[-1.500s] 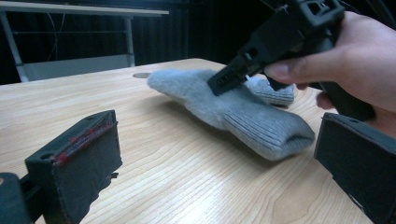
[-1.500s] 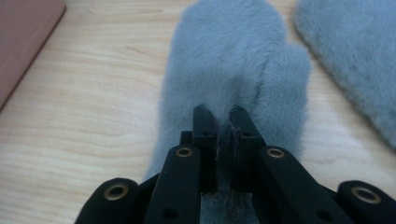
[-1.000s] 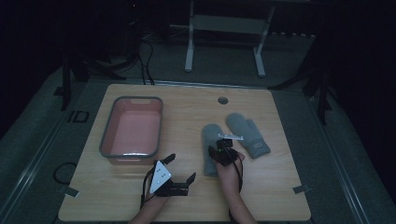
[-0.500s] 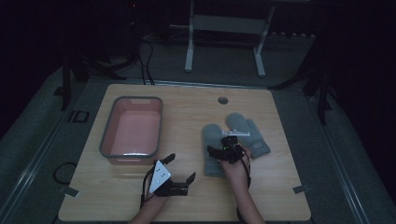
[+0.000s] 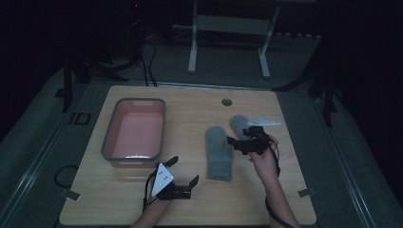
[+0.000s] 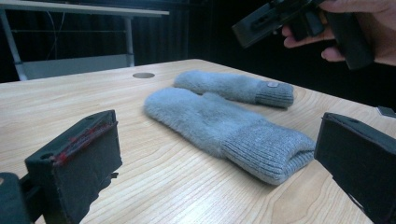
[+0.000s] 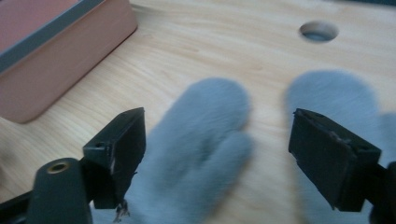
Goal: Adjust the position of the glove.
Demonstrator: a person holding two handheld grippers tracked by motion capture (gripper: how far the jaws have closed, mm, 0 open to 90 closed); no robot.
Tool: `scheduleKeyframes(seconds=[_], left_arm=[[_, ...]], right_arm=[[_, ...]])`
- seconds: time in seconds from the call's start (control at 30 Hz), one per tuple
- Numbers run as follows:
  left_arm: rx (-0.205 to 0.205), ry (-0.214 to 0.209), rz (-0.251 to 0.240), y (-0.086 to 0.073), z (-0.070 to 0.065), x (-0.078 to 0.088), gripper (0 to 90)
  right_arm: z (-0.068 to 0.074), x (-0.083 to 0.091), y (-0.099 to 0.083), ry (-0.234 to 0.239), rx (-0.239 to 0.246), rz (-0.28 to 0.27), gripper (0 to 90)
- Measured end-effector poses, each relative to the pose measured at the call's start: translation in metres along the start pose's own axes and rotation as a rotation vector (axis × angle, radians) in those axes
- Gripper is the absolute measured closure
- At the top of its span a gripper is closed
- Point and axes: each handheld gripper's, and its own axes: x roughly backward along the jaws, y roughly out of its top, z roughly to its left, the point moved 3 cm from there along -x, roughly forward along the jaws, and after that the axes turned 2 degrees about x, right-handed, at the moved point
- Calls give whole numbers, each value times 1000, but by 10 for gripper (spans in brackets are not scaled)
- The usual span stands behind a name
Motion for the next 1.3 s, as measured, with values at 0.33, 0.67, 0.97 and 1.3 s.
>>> scheduleKeyframes(seconds=[0.33, 0.67, 0.97, 1.3], left_arm=[[2, 0, -1, 0, 0, 0, 6], [7, 0, -3, 0, 0, 0, 6], [7, -1, -4, 0, 0, 0, 6], [8, 0, -4, 0, 0, 0, 6]], right_arm=[[-66, 2, -5, 6, 13, 48, 175], [-100, -24, -11, -11, -9, 69, 108], [-109, -45, -29, -105, 10, 122, 320], [-104, -54, -45, -121, 67, 173, 462]])
